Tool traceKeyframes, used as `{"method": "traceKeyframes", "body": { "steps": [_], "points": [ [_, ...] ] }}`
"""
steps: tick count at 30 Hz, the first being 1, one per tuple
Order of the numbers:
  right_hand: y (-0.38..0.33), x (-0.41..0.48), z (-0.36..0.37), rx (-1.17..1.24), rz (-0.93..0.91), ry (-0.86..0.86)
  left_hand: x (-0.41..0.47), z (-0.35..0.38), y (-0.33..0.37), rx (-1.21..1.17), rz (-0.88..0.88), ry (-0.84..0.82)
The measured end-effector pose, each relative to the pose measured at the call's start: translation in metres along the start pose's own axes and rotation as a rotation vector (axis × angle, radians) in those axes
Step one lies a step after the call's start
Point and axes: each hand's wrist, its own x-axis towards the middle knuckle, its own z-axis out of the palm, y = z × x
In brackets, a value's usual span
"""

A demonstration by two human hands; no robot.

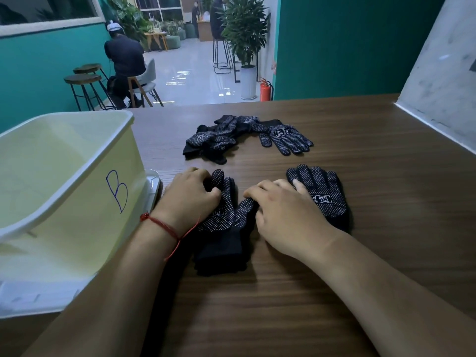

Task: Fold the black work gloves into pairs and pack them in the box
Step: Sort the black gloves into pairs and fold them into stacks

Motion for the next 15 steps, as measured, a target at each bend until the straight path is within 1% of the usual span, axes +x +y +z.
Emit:
{"method": "traceKeyframes", "body": {
  "steps": [3,7,9,11,15],
  "points": [
    [0.000,0.000,0.000,-0.005,0.002,-0.002,-0.001,0.000,0.004,-0.068,0.012,0.008],
    [0.000,0.001,0.000,-0.002,0.003,-0.003,-0.001,-0.002,0.005,-0.384,0.029,0.121],
    [0.000,0.001,0.000,-0.003,-0.001,0.000,0.000,-0.001,0.000,-0.497,0.044,0.124],
    [0.001,0.001,0.000,-0.008,-0.003,0.000,0.003,0.002,-0.005,-0.526,0.068,0.120],
    [0.000,0.000,0.000,-0.011,0.006,0.010,0.010,0.006,-0.009,-0.541,0.101,0.174]
  ]
}}
